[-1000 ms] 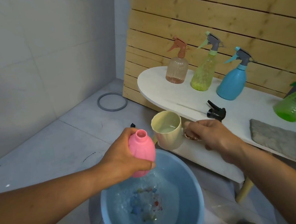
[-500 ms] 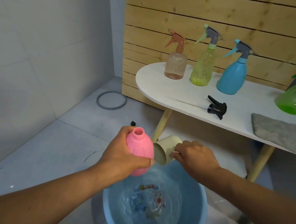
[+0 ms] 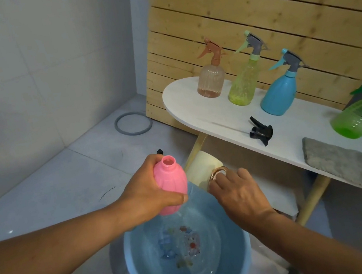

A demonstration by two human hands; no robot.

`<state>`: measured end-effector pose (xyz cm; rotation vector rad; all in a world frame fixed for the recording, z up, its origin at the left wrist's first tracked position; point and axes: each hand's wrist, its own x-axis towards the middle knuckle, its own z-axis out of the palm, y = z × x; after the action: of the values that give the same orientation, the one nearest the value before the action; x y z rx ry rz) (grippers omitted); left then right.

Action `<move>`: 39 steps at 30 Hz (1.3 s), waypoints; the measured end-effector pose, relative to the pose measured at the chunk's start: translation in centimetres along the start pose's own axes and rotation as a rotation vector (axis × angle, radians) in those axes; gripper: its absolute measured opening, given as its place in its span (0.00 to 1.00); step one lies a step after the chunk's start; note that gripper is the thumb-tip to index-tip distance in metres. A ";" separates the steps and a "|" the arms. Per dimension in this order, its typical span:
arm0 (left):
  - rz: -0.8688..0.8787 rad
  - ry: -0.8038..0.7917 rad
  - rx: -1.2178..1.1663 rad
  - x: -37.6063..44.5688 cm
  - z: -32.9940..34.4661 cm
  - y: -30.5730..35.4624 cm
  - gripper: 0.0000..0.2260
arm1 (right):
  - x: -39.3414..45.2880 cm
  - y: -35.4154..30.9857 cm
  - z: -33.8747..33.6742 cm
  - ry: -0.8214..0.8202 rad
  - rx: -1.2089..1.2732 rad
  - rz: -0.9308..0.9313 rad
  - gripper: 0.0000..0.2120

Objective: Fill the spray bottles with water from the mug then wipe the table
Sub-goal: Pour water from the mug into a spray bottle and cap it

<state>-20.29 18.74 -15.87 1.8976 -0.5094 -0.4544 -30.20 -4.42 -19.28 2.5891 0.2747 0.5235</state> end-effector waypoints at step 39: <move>0.066 0.026 -0.227 7.1 0.1 6.9 0.39 | 20.4 14.6 -0.8 -0.214 1.488 0.949 0.18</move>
<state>-15.31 12.44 -9.98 1.6618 -0.4806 -0.4247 -10.57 -10.95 -4.98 4.0959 -1.1439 0.3366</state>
